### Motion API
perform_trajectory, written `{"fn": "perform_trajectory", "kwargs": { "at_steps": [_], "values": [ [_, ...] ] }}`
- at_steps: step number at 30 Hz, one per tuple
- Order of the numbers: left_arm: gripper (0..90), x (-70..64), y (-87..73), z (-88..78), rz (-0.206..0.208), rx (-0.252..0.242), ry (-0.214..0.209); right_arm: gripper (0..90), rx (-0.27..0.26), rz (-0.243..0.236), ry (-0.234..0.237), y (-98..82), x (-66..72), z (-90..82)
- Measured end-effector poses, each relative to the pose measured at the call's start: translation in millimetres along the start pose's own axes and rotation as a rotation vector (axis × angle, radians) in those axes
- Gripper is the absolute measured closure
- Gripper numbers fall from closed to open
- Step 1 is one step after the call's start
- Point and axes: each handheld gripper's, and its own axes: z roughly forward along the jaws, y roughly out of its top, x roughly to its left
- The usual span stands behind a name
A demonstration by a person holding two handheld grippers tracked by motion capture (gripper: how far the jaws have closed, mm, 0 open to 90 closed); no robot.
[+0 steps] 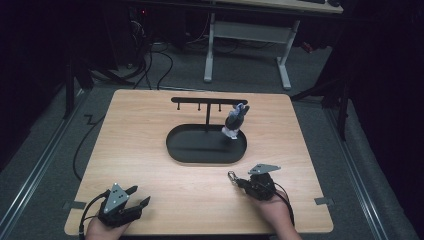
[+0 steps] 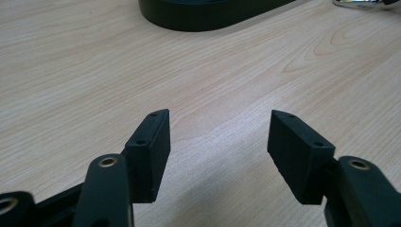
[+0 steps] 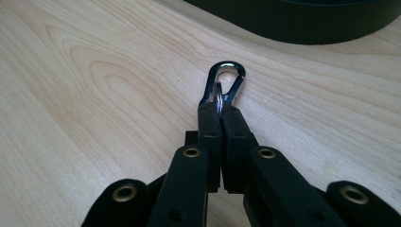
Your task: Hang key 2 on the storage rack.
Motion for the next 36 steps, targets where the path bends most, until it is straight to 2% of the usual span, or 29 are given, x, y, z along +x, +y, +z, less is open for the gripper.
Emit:
{"fn": "perform_trajectory", "kwargs": {
  "at_steps": [2,5,7,10,14,19,23,32,36],
  "values": [
    [40.5,-1.6,1.2,1.6,0.009,0.002,-0.005,88.8,-0.019,0.023,0.015,-1.2,-2.8,-5.4],
    [40.5,-4.3,4.4,4.9,0.021,-0.002,-0.016,88.8,-0.048,0.086,0.052,-5.3,-7.8,-13.8],
    [40.5,-5.6,7.2,7.6,0.028,-0.005,-0.026,88.8,-0.056,0.098,0.045,-9.0,-10.4,-19.6],
    [40.5,-8.2,11.4,12.9,0.038,-0.009,-0.042,88.8,-0.061,0.109,0.038,-14.7,-12.2,-28.6],
    [40.5,-13.0,16.8,20.3,0.058,-0.013,-0.066,88.8,-0.041,0.084,0.008,-15.7,-10.5,-41.2],
    [40.4,-17.8,21.6,27.6,0.08,-0.013,-0.091,88.8,0.025,0.041,-0.004,-9.9,-7.8,-54.0],
    [40.4,-19.7,22.6,27.7,0.095,-0.014,-0.102,88.8,0.087,0.029,-0.011,-4.8,-9.1,-60.8],
    [40.4,-18.8,21.9,24.7,0.088,-0.023,-0.098,88.8,0.198,-0.011,-0.046,10.7,-11.1,-74.9],
    [40.4,-19.4,22.1,24.6,0.09,-0.023,-0.098,88.8,0.233,-0.014,-0.052,15.5,-11.7,-81.2]
  ]
}}
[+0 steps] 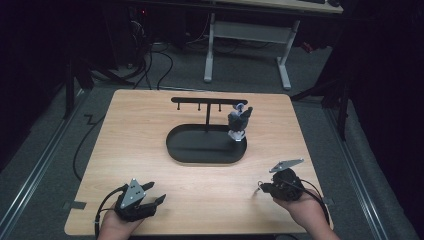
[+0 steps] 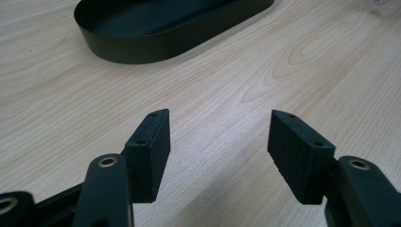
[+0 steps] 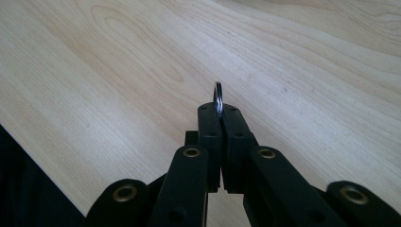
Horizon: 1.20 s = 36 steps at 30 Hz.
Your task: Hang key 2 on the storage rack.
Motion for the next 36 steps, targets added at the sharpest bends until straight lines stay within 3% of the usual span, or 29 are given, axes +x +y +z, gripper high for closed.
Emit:
{"fn": "perform_trajectory", "kwargs": {
  "at_steps": [15,36],
  "values": [
    [40.4,-1.2,-0.4,0.4,0.011,0.006,0.003,88.8,0.117,-0.014,-0.037,13.9,-4.7,-14.7],
    [40.5,2.1,-2.4,-3.0,-0.003,0.001,0.002,88.8,0.198,-0.054,-0.024,78.9,3.1,-28.7]
  ]
}}
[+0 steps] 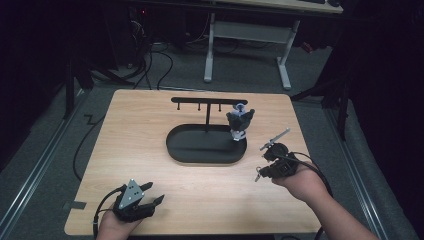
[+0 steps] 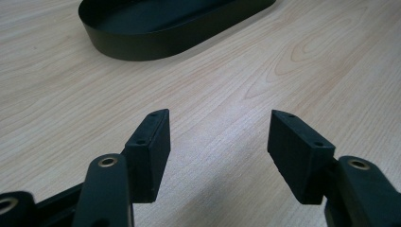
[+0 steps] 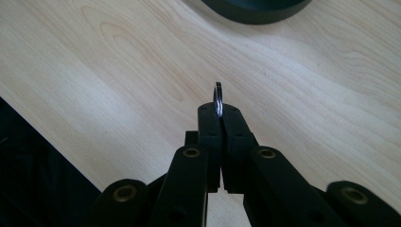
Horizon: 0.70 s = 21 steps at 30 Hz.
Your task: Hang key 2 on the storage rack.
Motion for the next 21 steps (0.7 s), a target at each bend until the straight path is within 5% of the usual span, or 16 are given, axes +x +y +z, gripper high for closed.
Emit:
{"fn": "perform_trajectory", "kwargs": {
  "at_steps": [21],
  "values": [
    [40.5,0.7,0.3,-0.9,-0.001,-0.008,-0.008,88.8,0.037,-0.018,0.019,76.2,0.4,-5.8]
  ]
}}
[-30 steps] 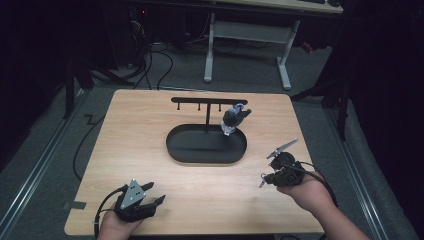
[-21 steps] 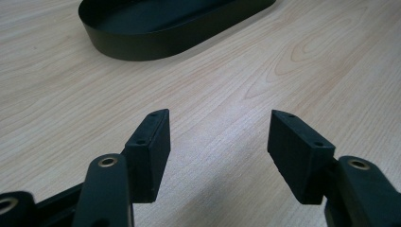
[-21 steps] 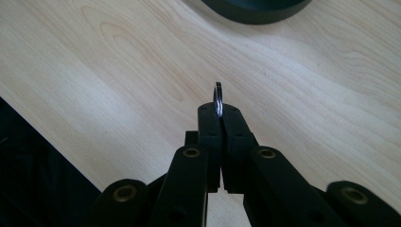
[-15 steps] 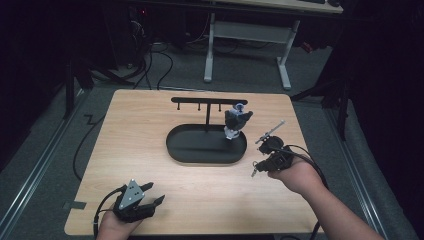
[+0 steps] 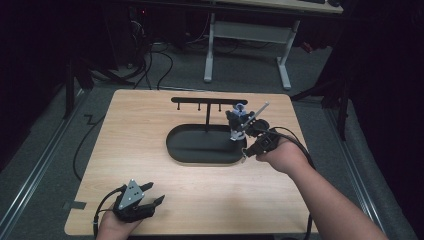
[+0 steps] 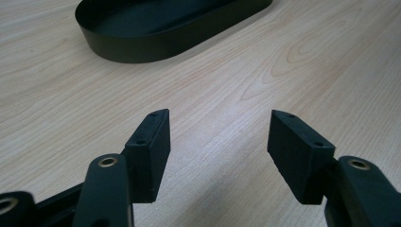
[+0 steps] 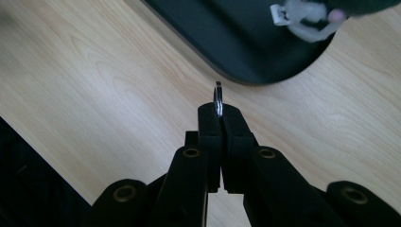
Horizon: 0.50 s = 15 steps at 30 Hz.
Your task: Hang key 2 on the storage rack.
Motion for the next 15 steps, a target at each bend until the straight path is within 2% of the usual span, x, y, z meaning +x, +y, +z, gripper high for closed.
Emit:
{"fn": "perform_trajectory", "kwargs": {
  "at_steps": [12,15],
  "values": [
    [40.5,1.3,-0.5,-0.6,-0.002,-0.003,0.002,88.8,-0.005,-0.032,0.012,50.3,0.6,0.5],
    [40.5,1.5,-0.4,-0.2,-0.003,-0.004,0.001,88.8,-0.002,-0.022,0.012,61.8,1.6,2.3]
  ]
}}
